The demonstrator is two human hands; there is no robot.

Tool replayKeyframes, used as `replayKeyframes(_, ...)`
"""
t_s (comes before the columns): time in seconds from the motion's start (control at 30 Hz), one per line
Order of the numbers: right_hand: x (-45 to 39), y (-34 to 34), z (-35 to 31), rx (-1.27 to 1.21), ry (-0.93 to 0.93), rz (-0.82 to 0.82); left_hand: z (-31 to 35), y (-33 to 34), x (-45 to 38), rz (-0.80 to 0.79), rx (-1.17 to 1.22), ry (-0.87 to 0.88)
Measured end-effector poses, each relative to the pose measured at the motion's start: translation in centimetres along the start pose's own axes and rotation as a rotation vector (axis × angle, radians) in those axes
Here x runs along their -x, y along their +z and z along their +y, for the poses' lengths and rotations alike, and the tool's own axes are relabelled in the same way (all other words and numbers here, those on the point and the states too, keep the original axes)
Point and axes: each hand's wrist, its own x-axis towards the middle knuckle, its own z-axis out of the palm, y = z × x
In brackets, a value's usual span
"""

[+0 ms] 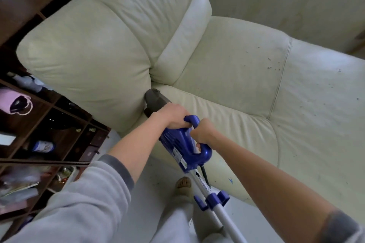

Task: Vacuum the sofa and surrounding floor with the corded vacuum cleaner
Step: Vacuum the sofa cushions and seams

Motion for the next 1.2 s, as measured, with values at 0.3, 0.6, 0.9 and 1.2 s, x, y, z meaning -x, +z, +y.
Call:
replayKeyframes(0.3,1.8,-0.4,2.3,0.092,-0.065,-0.029,2.9,0.6,1.1,0.048,-0.01,-0.016)
replayKeyframes(0.6,6.0,-1.6,6.0,0.123,-0.086,-0.048,8.4,0.5,3.9,0.029,0.002,-0.046)
replayKeyframes(0.9,10.0,-1.5,10.1,0.089,-0.11,-0.043,13.5,1.5,7.0,0.03,-0.021,-0.051)
replayKeyframes(1.2,11.4,-1.6,11.1,0.081,-0.11,-0.027,14.9,2.1,8.0,0.057,-0.035,-0.108)
